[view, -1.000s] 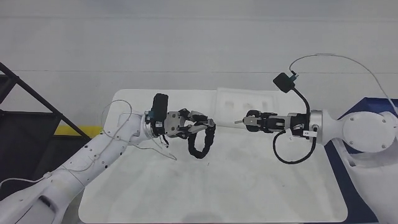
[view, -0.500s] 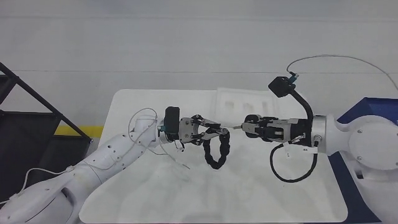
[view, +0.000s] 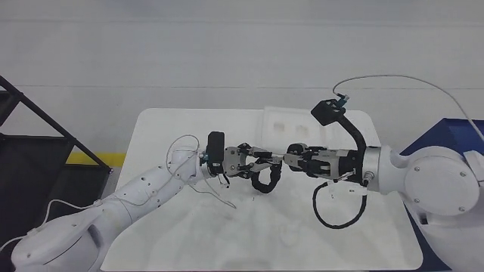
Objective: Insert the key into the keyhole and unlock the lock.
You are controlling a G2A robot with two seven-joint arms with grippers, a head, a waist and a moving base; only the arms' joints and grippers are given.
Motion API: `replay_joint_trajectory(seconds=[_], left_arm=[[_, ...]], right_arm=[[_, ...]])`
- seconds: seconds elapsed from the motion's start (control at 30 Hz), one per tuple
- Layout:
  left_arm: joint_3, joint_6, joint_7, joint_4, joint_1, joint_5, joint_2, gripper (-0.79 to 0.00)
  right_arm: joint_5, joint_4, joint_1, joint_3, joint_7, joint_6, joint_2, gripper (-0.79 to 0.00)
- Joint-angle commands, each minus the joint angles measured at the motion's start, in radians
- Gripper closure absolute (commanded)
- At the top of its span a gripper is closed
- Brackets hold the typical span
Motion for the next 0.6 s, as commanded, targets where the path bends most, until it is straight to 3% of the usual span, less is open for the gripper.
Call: replay_joint_trajectory(seconds=[0.0,0.57], left_arm=[[-0.002,-0.001,-0.001,0.008,0.001,-0.017,-0.004,0.0],[-0.011,-0.027,-0.027,0.004,0.021,-0.073,-0.009,0.0]], right_arm=[[-0.015,-0.003,0.005,-0.007,0.003,0.014,0.001,0.0],[-0.097,-0.014,0.037,-0.073,-0.035,0.084,-0.003,0.0]])
